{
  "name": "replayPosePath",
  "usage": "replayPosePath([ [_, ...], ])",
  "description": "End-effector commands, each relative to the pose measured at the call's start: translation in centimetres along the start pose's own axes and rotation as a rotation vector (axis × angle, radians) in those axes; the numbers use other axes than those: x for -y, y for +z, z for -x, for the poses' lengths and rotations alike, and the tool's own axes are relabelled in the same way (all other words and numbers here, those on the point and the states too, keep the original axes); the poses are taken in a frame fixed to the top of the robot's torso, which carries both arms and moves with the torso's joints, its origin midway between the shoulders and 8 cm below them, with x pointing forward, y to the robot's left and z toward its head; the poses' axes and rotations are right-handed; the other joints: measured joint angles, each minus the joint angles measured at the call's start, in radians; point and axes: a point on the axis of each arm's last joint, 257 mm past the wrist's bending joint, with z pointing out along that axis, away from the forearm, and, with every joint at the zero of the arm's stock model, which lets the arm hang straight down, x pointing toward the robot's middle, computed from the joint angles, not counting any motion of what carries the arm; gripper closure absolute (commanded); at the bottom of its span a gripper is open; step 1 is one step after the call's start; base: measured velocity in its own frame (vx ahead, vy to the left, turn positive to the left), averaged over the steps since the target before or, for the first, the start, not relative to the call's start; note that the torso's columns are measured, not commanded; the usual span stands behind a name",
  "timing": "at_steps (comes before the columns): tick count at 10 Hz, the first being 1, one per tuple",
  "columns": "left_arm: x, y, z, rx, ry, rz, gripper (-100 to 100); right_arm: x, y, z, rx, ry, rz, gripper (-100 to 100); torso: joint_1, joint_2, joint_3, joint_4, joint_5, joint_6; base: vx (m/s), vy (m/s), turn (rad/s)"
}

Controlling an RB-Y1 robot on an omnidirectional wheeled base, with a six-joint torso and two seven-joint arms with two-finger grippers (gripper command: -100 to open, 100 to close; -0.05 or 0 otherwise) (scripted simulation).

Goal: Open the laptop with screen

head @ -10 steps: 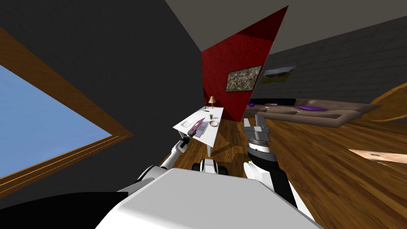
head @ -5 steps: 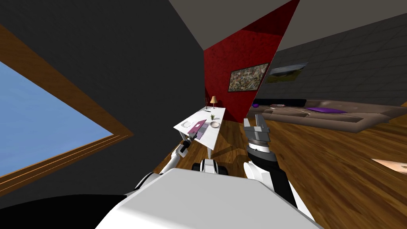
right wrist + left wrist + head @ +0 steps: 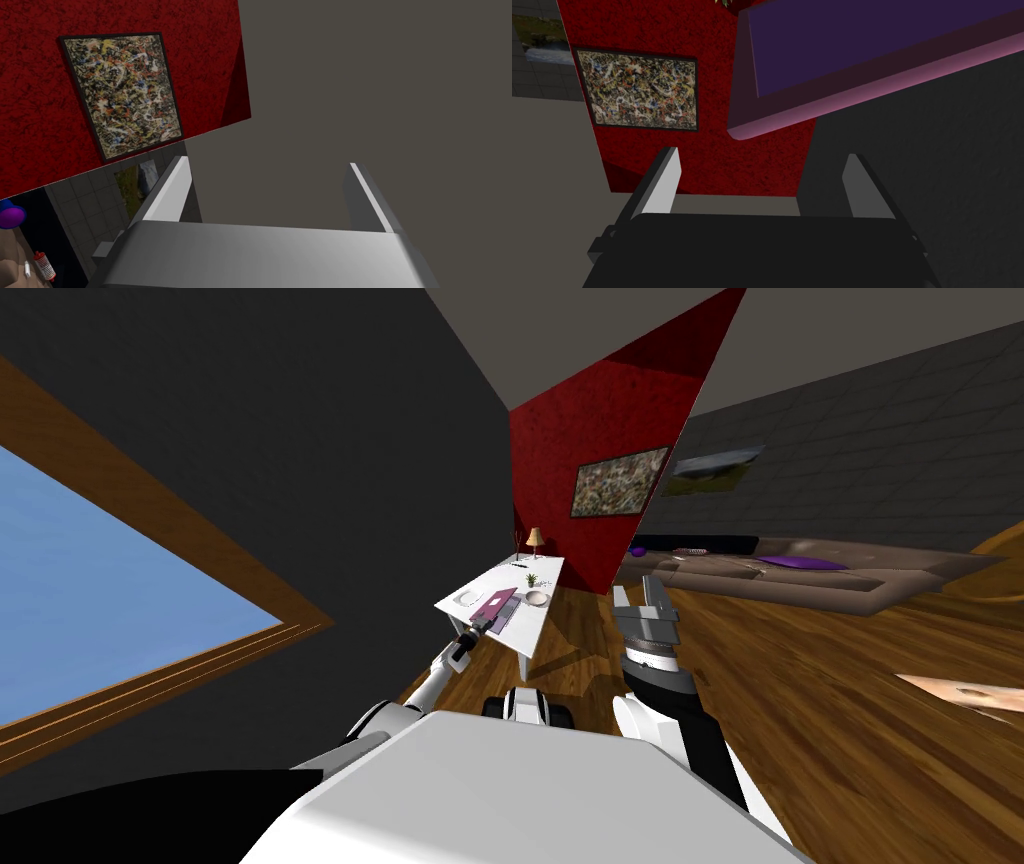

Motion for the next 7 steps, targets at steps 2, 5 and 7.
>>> replayPosePath([
  [2,-2.9,1.9,2.4,0.0,0.001,0.02,-100,0.0,0.0,0.0,0.0,0.0,0.0,0,0.002,-0.002,-0.002,-0.001,0.0,0.0,-0.091,-0.027,-0.05],
  [5,-4.0,2.5,3.4,0.002,0.003,0.028,-100,0.0,0.0,0.0,0.0,0.0,0.0,0,0.0,-0.002,-0.001,-0.001,0.0,0.0,-0.074,-0.027,-0.027],
  [7,-4.1,2.5,3.4,0.002,0.002,0.029,0,0.0,0.0,0.0,0.0,0.0,0.0,0,0.002,-0.005,-0.003,-0.001,0.001,0.0,-0.004,-0.002,0.001],
])
